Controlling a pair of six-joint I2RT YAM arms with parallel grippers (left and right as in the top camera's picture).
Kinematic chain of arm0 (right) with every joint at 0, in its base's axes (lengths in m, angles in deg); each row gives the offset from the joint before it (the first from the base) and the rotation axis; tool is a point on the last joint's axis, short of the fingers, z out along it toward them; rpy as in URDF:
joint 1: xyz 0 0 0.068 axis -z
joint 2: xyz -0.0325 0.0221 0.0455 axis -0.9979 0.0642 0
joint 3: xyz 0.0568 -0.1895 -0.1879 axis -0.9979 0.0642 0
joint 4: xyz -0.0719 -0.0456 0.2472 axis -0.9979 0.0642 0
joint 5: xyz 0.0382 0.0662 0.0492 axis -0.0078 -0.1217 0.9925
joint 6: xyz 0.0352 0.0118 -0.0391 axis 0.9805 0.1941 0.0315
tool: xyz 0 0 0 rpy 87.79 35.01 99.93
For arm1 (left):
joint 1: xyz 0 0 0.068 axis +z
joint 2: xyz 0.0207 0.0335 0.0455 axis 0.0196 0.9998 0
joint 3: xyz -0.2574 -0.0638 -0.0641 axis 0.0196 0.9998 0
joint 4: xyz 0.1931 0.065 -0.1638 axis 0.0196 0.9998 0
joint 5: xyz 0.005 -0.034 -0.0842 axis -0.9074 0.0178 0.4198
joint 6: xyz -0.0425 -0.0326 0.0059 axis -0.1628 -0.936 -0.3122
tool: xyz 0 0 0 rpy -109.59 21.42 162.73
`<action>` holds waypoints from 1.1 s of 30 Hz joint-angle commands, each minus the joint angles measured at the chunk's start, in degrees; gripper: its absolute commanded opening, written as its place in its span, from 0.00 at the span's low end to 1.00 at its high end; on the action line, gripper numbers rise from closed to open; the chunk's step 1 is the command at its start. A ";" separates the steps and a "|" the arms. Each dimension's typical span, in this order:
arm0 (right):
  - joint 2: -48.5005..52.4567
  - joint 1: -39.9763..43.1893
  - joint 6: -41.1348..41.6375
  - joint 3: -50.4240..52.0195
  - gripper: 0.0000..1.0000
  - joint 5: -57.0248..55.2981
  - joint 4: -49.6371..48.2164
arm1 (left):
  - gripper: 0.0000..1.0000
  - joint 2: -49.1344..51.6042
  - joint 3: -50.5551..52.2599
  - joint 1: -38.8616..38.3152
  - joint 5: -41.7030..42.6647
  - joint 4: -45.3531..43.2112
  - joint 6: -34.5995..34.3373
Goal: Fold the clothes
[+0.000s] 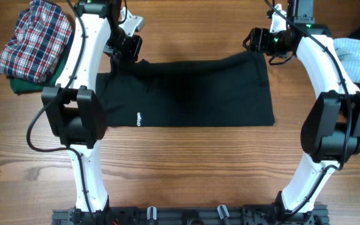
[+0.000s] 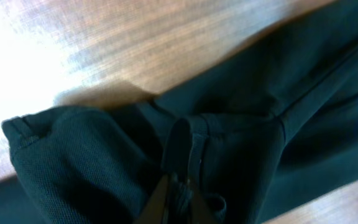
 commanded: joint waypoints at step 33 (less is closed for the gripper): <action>-0.52 -0.15 -0.85 -0.31 0.86 1.51 0.72 | 0.18 -1.29 14.91 -0.11 0.13 -8.87 -1.64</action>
